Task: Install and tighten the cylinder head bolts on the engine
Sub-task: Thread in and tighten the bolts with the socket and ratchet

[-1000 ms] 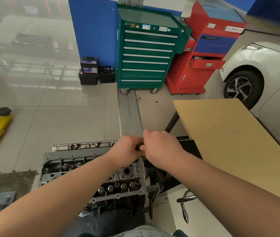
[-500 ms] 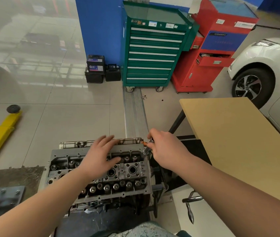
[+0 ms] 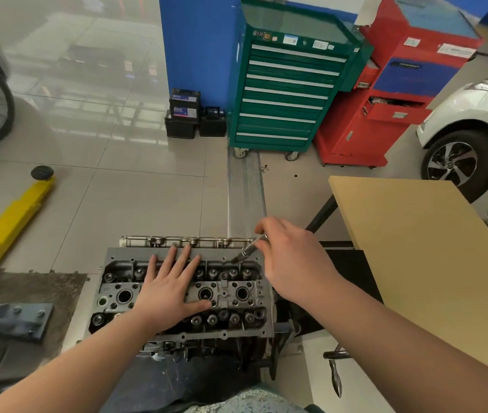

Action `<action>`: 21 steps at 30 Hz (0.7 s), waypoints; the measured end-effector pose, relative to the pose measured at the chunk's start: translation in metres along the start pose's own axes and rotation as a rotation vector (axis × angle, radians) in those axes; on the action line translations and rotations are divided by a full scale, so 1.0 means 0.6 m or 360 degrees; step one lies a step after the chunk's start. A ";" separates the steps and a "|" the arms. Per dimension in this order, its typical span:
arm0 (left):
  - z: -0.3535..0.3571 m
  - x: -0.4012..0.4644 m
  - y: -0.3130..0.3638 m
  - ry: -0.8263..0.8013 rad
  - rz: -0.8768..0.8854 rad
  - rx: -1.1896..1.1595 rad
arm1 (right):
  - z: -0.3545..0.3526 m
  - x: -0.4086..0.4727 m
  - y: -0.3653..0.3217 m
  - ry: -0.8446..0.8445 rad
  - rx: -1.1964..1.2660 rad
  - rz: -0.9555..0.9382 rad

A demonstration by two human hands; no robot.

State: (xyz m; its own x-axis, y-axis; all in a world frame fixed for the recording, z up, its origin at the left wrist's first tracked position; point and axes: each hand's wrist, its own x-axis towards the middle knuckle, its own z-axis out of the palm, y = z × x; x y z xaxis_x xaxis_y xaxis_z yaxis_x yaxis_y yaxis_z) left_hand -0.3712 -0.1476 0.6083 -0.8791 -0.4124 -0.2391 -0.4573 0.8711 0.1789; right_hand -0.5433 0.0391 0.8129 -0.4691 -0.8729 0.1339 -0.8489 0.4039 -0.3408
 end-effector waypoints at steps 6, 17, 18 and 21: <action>0.003 0.003 -0.003 -0.0014 0.0011 -0.0022 | 0.024 0.012 -0.026 -0.0177 -0.0007 -0.0044; -0.021 -0.003 0.010 0.0042 0.0040 -0.0307 | 0.018 0.032 -0.035 -0.0424 -0.0181 -0.0230; -0.032 -0.004 0.020 0.0145 0.0089 -0.0509 | 0.016 0.034 -0.037 -0.0453 -0.0189 -0.0255; -0.073 -0.002 0.062 0.0411 0.0213 -0.1091 | 0.015 0.045 -0.040 -0.0420 -0.0173 -0.0227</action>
State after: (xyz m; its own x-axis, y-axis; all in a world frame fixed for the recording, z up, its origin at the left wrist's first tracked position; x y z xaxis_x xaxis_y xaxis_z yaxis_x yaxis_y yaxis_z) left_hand -0.3932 -0.1265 0.6570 -0.8983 -0.4374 0.0432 -0.2512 0.5915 0.7662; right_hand -0.5330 0.0034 0.8162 -0.2761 -0.9580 -0.0776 -0.9294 0.2867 -0.2325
